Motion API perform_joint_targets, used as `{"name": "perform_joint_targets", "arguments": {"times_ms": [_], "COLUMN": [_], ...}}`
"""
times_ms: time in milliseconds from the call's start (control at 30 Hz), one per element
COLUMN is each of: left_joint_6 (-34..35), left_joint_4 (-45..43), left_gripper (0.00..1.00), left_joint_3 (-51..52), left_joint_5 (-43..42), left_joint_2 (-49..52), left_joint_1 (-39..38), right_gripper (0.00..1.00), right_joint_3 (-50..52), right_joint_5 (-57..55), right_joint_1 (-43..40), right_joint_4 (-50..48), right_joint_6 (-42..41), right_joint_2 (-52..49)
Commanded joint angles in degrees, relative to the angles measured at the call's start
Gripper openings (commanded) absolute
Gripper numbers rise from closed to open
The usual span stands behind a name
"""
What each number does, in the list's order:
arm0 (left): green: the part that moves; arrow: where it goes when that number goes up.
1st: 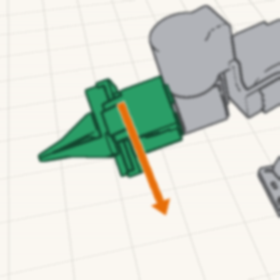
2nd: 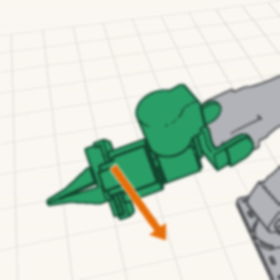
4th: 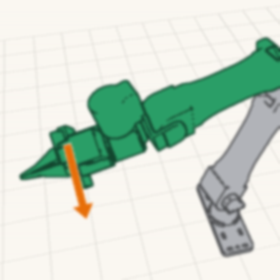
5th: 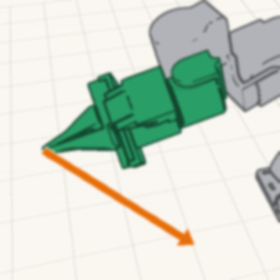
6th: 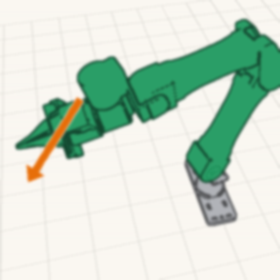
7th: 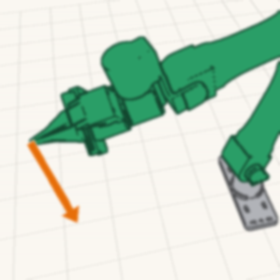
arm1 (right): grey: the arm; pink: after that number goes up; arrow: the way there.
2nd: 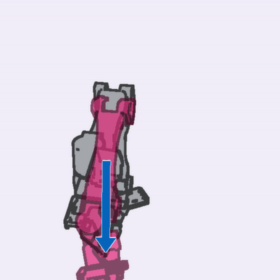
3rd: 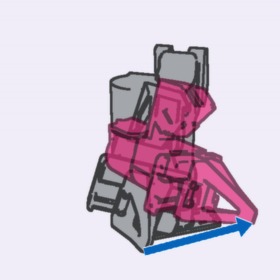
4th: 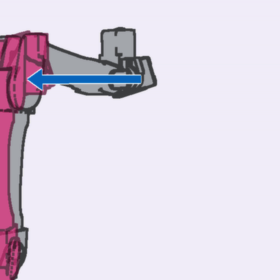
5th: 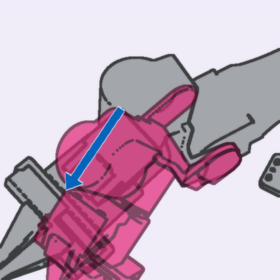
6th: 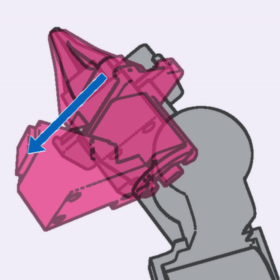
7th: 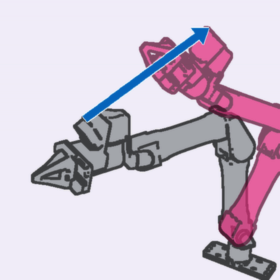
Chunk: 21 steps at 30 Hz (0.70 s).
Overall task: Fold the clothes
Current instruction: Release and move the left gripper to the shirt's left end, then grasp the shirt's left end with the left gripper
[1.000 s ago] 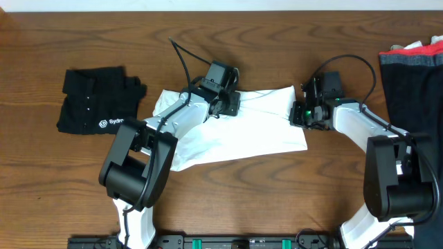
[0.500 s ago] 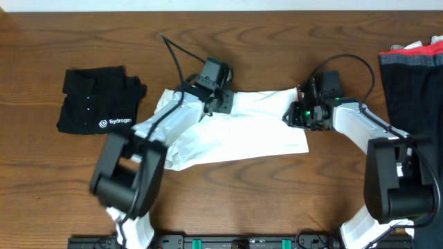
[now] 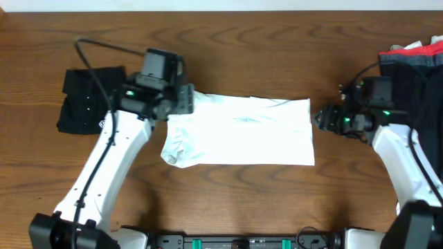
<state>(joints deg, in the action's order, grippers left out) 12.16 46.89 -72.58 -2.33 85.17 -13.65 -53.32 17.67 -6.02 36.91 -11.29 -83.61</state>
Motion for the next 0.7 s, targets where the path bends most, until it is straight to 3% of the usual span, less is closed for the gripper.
{"name": "perform_joint_targets", "arguments": {"times_ms": [0, 267, 400, 500, 667], "left_joint_6": [2.8, 2.7, 3.5, 8.8, 11.7], "left_joint_4": [3.2, 4.7, 4.9, 4.6, -4.9], "left_gripper": [0.77, 0.95, 0.96, 0.96, 1.00], "left_joint_3": [0.7, 3.0, 5.6, 9.9, 18.6], "left_joint_5": [0.8, 0.9, -1.9, -3.0, -4.2], "left_joint_2": [0.8, 0.8, 0.9, 1.0, 1.0], "left_joint_1": [3.1, 5.2, 5.2, 5.2, 5.2], "right_gripper": [0.66, 0.70, 0.72, 0.72, 0.73], "right_joint_3": [0.0, 0.0, 0.0, 0.0, 0.0], "right_joint_5": [-0.3, -0.2, 0.8, 0.8, 0.8], "right_joint_1": [-1.0, -1.0, -1.0, -1.0, -1.0], "right_joint_4": [2.0, 5.3, 5.7, 5.7, 5.5], "right_joint_6": [1.4, 2.9, 4.2, 4.3, 4.3], "right_joint_2": [0.0, -1.5, -2.2, -2.3, -2.3]}}
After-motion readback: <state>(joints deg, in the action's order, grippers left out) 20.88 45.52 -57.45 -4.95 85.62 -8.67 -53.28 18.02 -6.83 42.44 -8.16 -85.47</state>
